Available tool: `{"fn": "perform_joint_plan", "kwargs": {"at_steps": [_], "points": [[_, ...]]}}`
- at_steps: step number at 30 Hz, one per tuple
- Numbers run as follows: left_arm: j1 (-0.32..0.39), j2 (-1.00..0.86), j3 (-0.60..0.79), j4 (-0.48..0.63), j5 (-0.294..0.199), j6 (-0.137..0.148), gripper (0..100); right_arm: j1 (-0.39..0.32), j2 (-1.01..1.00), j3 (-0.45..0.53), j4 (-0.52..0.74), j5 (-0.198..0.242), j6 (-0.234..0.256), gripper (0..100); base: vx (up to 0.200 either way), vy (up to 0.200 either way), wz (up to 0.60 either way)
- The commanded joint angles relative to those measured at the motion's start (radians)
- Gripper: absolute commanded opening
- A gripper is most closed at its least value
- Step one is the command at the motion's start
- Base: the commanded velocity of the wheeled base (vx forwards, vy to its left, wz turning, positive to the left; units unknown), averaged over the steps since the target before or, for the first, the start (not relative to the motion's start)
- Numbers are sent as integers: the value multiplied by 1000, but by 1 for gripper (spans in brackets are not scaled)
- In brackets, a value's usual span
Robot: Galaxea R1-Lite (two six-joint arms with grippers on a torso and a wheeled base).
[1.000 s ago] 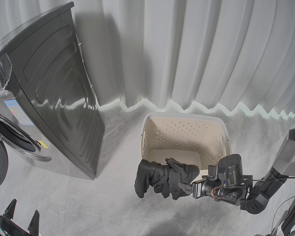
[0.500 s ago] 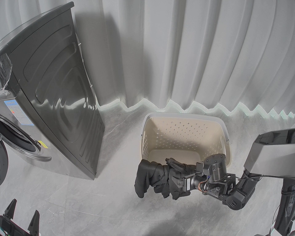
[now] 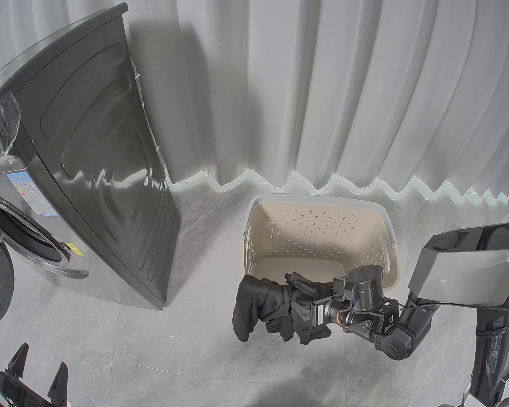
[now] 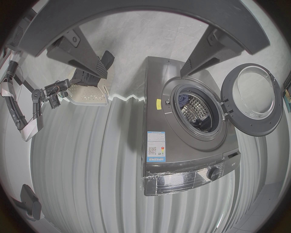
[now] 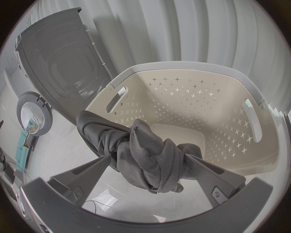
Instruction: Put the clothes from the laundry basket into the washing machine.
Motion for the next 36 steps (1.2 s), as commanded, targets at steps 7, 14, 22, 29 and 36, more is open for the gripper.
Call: {"fn": "perform_joint_plan", "kwargs": {"at_steps": [7, 14, 22, 29, 36], "points": [[0, -13, 15, 0, 0, -1, 100, -8, 28, -24, 0, 3, -5, 0, 0, 0, 0], [0, -13, 15, 0, 0, -2, 100, -8, 19, -30, 0, 4, -8, 0, 0, 0, 0], [0, -13, 15, 0, 1, -2, 100, -18, -62, -16, -1, 7, 0, 0, 0, 0, 0], [0, -13, 15, 0, 1, 1, 100, -8, -312, 102, -1, 12, 4, 0, 0, 0, 0], [0, -13, 15, 0, 1, 2, 100, -2, -573, 206, 11, 30, 0, 0, 0, 0, 0]]}}
